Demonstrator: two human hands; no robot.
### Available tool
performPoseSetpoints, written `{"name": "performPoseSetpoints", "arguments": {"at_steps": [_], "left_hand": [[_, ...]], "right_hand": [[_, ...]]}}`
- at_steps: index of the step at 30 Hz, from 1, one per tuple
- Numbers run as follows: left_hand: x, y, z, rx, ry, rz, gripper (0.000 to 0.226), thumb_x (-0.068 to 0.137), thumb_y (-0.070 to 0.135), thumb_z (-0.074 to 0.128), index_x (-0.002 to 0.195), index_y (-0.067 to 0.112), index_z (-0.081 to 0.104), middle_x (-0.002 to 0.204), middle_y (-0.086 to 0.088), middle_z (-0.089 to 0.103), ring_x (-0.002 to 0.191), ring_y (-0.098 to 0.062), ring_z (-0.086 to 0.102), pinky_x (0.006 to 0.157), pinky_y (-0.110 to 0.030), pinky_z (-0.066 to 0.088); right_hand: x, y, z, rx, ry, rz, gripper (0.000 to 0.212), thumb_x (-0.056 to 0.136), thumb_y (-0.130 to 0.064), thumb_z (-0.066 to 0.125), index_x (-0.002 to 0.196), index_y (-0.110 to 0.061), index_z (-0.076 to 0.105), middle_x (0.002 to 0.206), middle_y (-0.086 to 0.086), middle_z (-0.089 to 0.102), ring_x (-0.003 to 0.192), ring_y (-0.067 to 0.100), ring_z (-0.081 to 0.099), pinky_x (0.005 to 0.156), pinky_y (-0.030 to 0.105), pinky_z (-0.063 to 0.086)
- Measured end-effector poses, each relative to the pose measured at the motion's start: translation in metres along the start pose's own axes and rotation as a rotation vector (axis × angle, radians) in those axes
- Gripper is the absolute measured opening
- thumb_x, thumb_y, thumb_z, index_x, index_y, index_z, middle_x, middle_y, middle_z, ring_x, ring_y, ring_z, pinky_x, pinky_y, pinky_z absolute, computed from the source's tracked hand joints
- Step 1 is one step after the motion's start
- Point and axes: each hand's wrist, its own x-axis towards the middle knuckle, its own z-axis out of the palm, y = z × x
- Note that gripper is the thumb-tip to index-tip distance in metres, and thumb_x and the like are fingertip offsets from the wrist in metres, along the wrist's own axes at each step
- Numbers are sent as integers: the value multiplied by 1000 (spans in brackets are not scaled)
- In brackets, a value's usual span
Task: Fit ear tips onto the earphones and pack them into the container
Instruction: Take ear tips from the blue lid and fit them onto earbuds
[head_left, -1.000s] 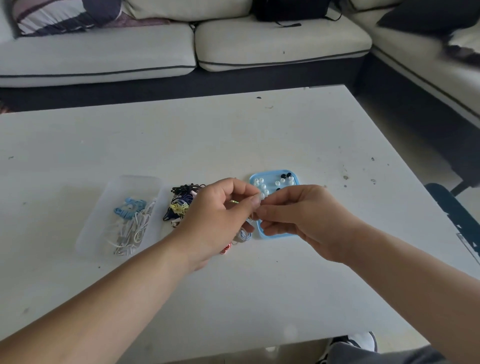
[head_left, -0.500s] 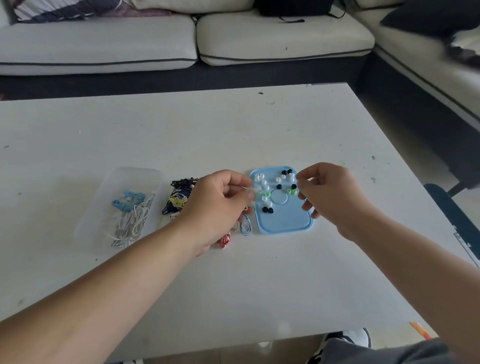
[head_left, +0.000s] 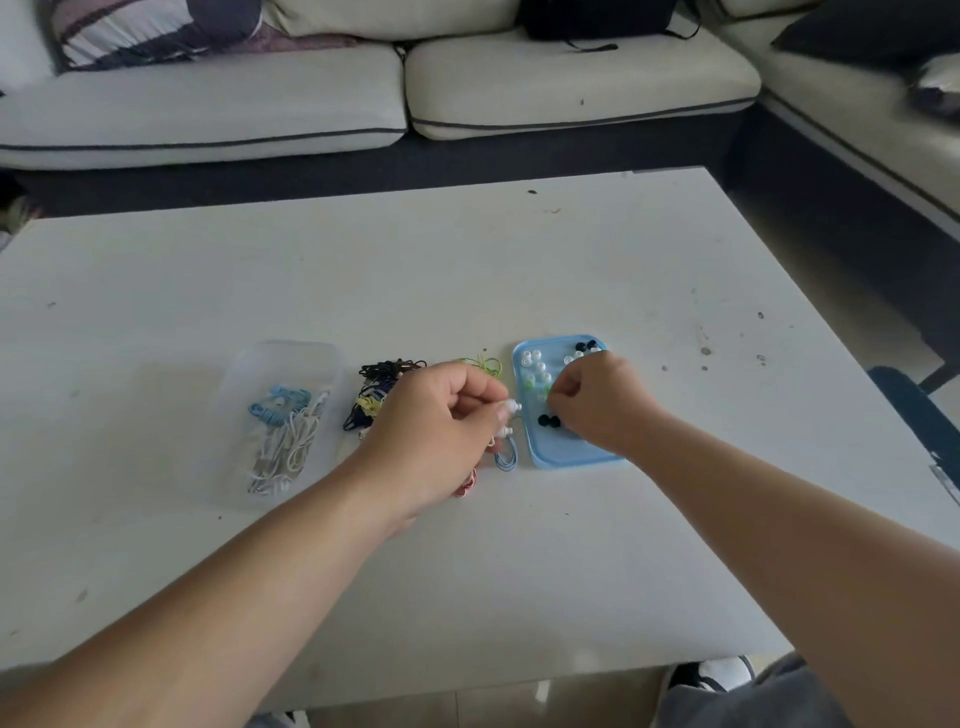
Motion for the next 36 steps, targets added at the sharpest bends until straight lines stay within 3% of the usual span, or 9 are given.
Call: {"name": "performPoseSetpoints", "arguments": {"at_steps": [2, 5, 7, 13, 16, 19, 23, 28, 36], "left_hand": [[2, -1, -4, 9, 2, 14, 2, 94, 13, 74, 94, 15, 73, 82, -4, 75, 65, -7, 71, 47, -25, 50], [8, -4, -12, -11, -5, 33, 4, 93, 13, 75, 95, 15, 74, 83, -5, 76, 70, -11, 74, 56, -30, 57], [11, -4, -14, -13, -5, 54, 5, 93, 11, 74, 96, 14, 74, 82, -4, 75, 66, -9, 72, 56, -19, 52], [18, -5, -19, -39, 8, 61, 5, 92, 11, 76, 96, 13, 74, 82, -5, 76, 74, -19, 76, 55, -17, 51], [20, -6, -19, -34, 16, 63, 7, 92, 12, 76, 99, 15, 75, 82, -2, 76, 72, -16, 75, 56, -17, 51], [23, -6, -19, -33, 24, 66, 10, 93, 10, 74, 101, 17, 75, 83, 0, 76, 70, -12, 75, 55, -17, 51], [24, -1, -19, -77, 46, 89, 10, 94, 12, 75, 102, 18, 75, 83, 0, 78, 65, -9, 73, 58, -17, 52], [22, 2, -21, -96, 85, 122, 10, 92, 19, 77, 102, 22, 76, 81, 2, 78, 59, -6, 68, 56, -21, 53], [20, 5, -23, -110, 72, 165, 8, 93, 19, 76, 99, 23, 78, 80, 1, 77, 58, -5, 67, 56, -24, 54]], "right_hand": [[3, -1, 1, -50, 1, 12, 15, 86, -9, 62, 79, -2, 72, 70, 6, 63, 63, 21, 52, 54, 27, 41], [4, -5, 1, -134, -19, 18, 24, 87, -11, 62, 65, -4, 66, 58, 4, 52, 54, 21, 44, 51, 25, 36], [2, -6, 0, -201, -39, -5, 34, 90, -11, 60, 56, -11, 56, 52, 1, 45, 50, 18, 38, 46, 25, 29], [-5, -4, -4, -158, -3, -42, 18, 89, -12, 57, 75, -8, 69, 71, 6, 66, 65, 25, 57, 54, 28, 44], [-17, -14, -19, 83, 48, -35, 14, 87, -12, 62, 78, -6, 72, 74, 11, 74, 61, 26, 65, 62, 31, 54], [-36, -35, -35, 598, -63, 25, 4, 87, -4, 72, 85, -1, 74, 77, 12, 78, 74, 29, 77, 79, 36, 63], [-47, -50, -43, 1049, -226, 71, 14, 86, 7, 74, 100, 7, 71, 83, 20, 75, 74, 29, 75, 72, 32, 64], [-46, -51, -44, 1212, -317, 58, 15, 90, 8, 66, 105, 7, 70, 83, 16, 75, 75, 22, 75, 71, 28, 62], [-48, -50, -45, 1230, -382, 47, 9, 83, 0, 70, 91, 0, 75, 82, 14, 74, 75, 19, 74, 70, 25, 61]]}}
